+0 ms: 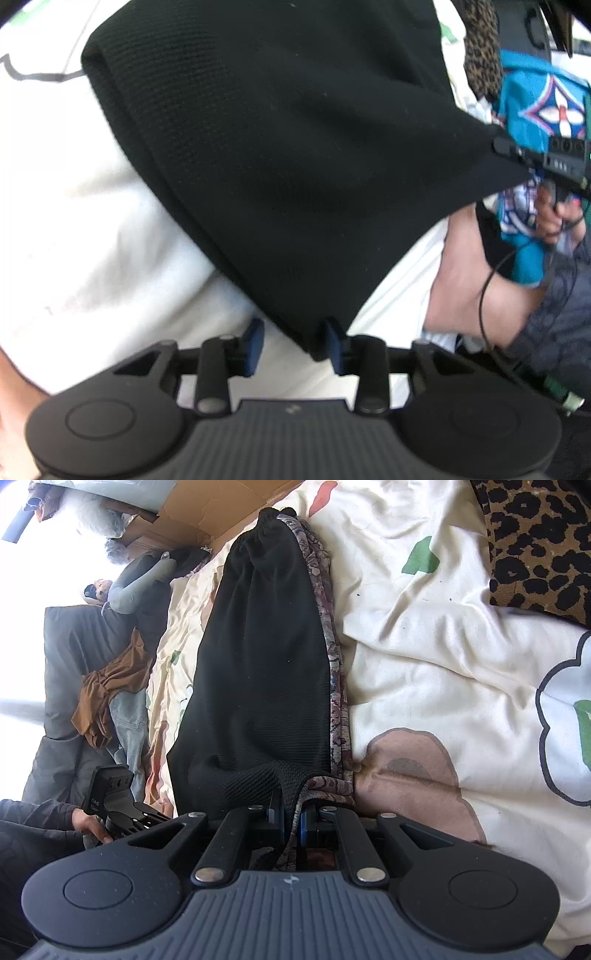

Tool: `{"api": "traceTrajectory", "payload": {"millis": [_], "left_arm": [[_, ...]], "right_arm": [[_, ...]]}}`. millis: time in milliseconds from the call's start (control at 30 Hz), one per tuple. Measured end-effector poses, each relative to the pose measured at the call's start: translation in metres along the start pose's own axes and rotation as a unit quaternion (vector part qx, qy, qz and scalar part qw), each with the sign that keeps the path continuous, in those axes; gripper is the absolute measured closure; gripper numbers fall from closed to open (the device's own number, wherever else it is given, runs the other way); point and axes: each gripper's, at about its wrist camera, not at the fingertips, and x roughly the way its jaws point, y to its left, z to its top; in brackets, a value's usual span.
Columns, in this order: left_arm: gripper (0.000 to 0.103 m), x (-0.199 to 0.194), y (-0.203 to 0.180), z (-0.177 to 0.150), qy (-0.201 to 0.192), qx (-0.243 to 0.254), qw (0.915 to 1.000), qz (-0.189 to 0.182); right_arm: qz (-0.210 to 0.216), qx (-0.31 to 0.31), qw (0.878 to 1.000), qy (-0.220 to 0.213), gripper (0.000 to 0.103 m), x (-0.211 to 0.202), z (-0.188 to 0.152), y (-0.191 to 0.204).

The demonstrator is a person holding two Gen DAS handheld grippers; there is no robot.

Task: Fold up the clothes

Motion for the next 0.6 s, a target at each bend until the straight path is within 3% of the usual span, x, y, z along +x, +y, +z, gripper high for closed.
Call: {"api": "traceTrajectory", "payload": {"millis": [167,367,433,600], "left_arm": [[0.063,-0.001,-0.001,-0.005,-0.020,0.021,0.9996,-0.006],[0.063,0.000,0.011,-0.008,-0.051,-0.006,0.9967,-0.063],[0.071,-0.001,0.012,-0.009,-0.052,0.007,0.9965,-0.065],[0.080,-0.004,0.026,-0.011,-0.052,-0.016,0.9953,-0.080]], "right_arm": [[0.000,0.003,1.000,0.001,0.097,0.001,-0.001,-0.002],[-0.003,0.005,1.000,0.001,0.097,0.002,-0.001,-0.002],[-0.003,0.005,1.000,0.002,0.097,0.002,-0.001,-0.001],[-0.002,0.006,1.000,0.003,0.097,0.002,-0.001,-0.002]]}}
